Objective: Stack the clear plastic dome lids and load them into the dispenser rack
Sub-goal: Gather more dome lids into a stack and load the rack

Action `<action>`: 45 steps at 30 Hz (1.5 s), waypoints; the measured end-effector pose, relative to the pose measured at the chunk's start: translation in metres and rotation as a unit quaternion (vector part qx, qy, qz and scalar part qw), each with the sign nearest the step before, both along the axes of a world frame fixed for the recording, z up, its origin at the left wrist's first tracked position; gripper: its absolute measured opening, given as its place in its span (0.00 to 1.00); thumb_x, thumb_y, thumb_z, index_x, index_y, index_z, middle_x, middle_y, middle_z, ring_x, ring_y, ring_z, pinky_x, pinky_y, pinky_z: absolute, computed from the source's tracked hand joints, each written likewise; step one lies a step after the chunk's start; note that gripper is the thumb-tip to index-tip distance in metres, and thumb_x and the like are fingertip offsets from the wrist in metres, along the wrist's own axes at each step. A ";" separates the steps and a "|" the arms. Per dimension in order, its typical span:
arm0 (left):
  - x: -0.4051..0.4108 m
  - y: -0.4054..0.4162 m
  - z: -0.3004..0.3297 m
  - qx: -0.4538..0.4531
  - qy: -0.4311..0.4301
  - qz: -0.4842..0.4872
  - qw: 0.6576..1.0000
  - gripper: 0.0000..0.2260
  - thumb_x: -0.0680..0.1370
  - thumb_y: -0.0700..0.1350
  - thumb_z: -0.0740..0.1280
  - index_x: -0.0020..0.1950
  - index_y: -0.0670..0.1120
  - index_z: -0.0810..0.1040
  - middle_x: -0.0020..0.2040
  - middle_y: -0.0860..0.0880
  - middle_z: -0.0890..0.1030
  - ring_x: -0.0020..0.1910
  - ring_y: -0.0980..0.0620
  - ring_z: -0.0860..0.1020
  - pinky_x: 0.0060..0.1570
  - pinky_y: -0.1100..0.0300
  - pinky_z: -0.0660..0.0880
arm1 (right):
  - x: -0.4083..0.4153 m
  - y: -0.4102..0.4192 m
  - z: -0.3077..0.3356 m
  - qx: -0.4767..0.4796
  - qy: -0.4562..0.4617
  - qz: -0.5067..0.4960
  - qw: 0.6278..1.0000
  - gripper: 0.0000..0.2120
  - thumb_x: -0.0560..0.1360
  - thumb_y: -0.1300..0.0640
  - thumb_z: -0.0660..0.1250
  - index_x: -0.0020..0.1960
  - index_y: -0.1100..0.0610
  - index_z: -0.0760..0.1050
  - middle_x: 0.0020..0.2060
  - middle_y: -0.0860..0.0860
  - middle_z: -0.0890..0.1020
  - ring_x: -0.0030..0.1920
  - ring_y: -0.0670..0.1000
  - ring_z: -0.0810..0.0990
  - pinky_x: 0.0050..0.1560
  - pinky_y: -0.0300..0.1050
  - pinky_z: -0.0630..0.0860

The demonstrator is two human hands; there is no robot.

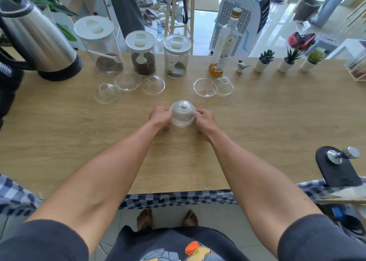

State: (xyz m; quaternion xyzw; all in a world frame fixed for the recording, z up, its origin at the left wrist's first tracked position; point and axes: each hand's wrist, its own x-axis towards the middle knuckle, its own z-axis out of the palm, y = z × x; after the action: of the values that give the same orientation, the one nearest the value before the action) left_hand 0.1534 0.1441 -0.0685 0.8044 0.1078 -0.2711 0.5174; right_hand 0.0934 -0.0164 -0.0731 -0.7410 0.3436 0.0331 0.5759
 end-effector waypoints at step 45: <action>-0.020 0.314 0.133 -0.064 -0.189 0.215 0.956 0.09 0.79 0.38 0.67 0.50 0.34 0.84 0.42 0.42 0.80 0.41 0.47 0.79 0.45 0.51 0.84 | 0.042 0.295 0.111 0.127 -0.189 0.148 0.962 0.06 0.76 0.62 0.66 0.42 0.61 0.81 0.32 0.53 0.78 0.37 0.52 0.78 0.45 0.49 0.81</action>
State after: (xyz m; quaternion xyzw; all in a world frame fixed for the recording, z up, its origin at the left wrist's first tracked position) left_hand 0.1335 0.4583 0.0645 0.7640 0.1605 -0.0028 0.6249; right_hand 0.1358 0.2785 0.0380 -0.6968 0.1080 0.0203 0.7088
